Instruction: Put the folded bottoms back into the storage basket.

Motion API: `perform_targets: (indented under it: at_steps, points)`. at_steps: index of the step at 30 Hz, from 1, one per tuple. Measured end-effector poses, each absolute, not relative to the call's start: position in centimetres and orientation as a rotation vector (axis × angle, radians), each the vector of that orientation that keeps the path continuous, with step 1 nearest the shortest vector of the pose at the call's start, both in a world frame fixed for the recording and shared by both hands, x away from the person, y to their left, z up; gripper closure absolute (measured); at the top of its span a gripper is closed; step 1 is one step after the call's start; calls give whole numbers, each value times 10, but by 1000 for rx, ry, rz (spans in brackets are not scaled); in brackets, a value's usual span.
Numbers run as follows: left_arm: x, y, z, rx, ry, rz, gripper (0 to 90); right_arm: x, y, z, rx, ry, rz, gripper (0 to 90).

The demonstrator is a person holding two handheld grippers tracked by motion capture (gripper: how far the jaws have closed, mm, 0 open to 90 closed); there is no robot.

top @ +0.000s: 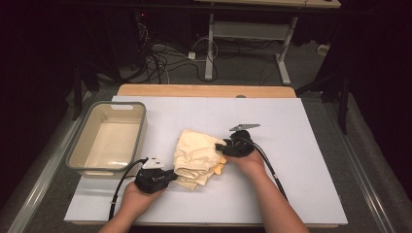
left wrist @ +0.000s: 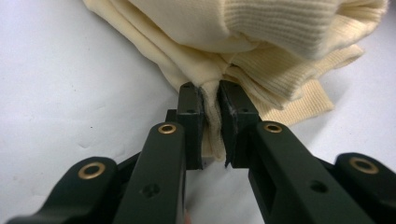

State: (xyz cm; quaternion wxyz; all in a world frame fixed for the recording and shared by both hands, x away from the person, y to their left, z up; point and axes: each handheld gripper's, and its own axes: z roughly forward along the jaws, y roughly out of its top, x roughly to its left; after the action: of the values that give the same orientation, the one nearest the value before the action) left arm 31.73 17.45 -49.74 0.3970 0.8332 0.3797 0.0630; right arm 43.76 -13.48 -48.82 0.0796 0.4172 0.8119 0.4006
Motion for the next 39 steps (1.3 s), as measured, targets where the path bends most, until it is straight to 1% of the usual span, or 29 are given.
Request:
perform_targets:
  at_steps: [9, 15, 28, 31, 39]
  points:
    - [317, 174, -497, 2112, 961, 164, 775, 430, -132, -490, 1188, 2417, 1231, 766]
    - [317, 174, -497, 2115, 958, 169, 776, 423, -130, -490, 1133, 2383, 1215, 783]
    - [313, 173, -496, 2119, 976, 197, 778, 416, -128, -490, 1061, 2343, 1204, 784]
    - [314, 174, -493, 2120, 1012, 165, 778, 416, -129, -490, 1067, 2343, 1209, 784]
    - [322, 167, -476, 2258, 1061, 138, 779, 415, -129, -489, 1054, 2344, 1222, 782]
